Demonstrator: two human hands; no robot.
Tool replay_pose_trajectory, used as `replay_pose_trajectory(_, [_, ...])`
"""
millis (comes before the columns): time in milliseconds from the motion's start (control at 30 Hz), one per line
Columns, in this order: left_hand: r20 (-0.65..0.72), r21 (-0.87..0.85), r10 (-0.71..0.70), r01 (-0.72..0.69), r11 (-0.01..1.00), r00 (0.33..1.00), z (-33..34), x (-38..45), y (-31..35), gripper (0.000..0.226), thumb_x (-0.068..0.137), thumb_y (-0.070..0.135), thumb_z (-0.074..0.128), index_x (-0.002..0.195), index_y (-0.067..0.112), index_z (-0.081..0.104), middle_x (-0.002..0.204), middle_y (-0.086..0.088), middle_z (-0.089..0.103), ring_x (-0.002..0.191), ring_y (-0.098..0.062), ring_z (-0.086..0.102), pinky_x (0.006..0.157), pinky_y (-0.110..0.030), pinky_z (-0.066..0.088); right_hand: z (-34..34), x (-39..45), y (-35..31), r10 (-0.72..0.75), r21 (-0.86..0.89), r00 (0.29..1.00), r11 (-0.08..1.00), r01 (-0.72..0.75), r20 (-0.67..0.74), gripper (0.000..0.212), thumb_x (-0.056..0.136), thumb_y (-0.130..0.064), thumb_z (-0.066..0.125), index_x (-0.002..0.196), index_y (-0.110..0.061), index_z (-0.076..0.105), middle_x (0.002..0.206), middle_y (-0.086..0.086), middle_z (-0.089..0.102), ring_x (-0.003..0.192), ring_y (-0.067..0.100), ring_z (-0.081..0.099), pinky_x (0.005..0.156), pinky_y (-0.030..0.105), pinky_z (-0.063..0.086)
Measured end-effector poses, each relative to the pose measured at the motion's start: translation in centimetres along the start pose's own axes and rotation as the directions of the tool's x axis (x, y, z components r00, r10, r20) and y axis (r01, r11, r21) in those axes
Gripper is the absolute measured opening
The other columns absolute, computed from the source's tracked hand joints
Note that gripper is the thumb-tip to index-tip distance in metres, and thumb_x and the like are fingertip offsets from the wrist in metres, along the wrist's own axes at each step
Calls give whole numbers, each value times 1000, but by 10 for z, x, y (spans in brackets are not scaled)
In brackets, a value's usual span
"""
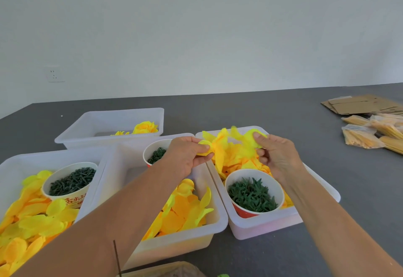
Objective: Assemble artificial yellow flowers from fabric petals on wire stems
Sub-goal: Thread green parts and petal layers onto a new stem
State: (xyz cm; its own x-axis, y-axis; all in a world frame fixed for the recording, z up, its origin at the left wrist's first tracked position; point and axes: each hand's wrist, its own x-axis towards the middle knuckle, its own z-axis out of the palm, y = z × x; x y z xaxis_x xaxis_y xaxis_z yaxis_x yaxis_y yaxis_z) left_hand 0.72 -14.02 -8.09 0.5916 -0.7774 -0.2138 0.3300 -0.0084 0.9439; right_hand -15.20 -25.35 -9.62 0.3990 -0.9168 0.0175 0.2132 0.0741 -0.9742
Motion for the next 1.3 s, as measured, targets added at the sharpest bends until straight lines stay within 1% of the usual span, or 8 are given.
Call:
replay_pose_trajectory(267, [-1, 24, -48, 48, 999, 999, 2, 8, -10, 28, 84, -15, 56, 111, -9, 53, 104, -23, 60, 78, -26, 63, 67, -31, 58, -19, 6, -14, -54, 218, 994, 973, 74, -96, 22, 89, -10, 61, 70, -15, 51, 46, -10, 56, 41, 3, 54, 35, 14, 36])
replay_pose_trajectory(600, [374, 434, -96, -83, 897, 922, 14, 3, -17, 36, 94, 3, 52, 129, 1, 50, 129, -15, 56, 115, -23, 57, 95, -31, 48, -1, -5, 6, -150, 128, 989, 981, 148, 3, 15, 84, -7, 66, 71, -11, 58, 57, -1, 66, 58, 9, 67, 49, 16, 50])
replay_pose_trajectory(700, [345, 676, -27, -229, 701, 938, 13, 7, -16, 34, 93, 18, 57, 124, 4, 57, 127, -9, 57, 112, -19, 55, 99, -33, 45, 6, -9, 12, -296, -65, 954, 952, 298, 35, 11, 81, -2, 68, 73, -8, 64, 68, 9, 67, 64, 14, 66, 61, 23, 55])
replay_pose_trajectory(833, [316, 941, -1, -313, 129, 949, 13, 11, -17, 45, 95, 46, 43, 125, 15, 58, 131, -11, 49, 126, -28, 40, 105, -38, 28, 7, -8, 24, -416, -324, 905, 847, 422, 93, 24, 78, 8, 68, 76, -16, 67, 81, 4, 68, 71, 12, 62, 67, 17, 50])
replay_pose_trajectory(1000, [242, 781, 123, -269, 564, 962, 0, 17, -15, 43, 89, 15, 61, 131, 17, 53, 140, -1, 47, 127, -18, 43, 90, -23, 34, 3, -10, 38, -588, -465, 786, 650, 601, 192, 16, 76, 13, 67, 80, -3, 66, 91, 1, 66, 89, 22, 64, 79, 28, 51])
replay_pose_trajectory(1133, [27, 696, 294, -229, 680, 955, -1, 14, -9, 24, 93, 28, 53, 100, 10, 67, 89, 1, 63, 89, -17, 57, 77, -28, 44, 4, -14, 38, -713, -482, 639, 468, 741, 289, 14, 73, 16, 68, 79, 4, 66, 92, 6, 66, 87, 17, 63, 74, 14, 47])
replay_pose_trajectory(1233, [29, 492, 44, -52, 869, 999, -1, 10, -1, 44, 84, 50, 61, 96, 8, 66, 85, -5, 72, 72, -16, 66, 69, -27, 52, 12, -20, 36, -728, -443, 589, 425, 789, 351, 16, 73, 17, 67, 82, 3, 67, 94, 8, 66, 90, 10, 61, 77, 10, 46])
replay_pose_trajectory(1300, [130, 395, -39, -16, 919, 991, -4, 6, 2, 33, 79, 33, 72, 96, 6, 65, 87, -9, 71, 68, -16, 67, 64, -25, 52, 19, -24, 35, -725, -414, 548, 385, 825, 417, 14, 74, 15, 66, 83, 4, 68, 96, 12, 67, 91, 11, 60, 80, 11, 47])
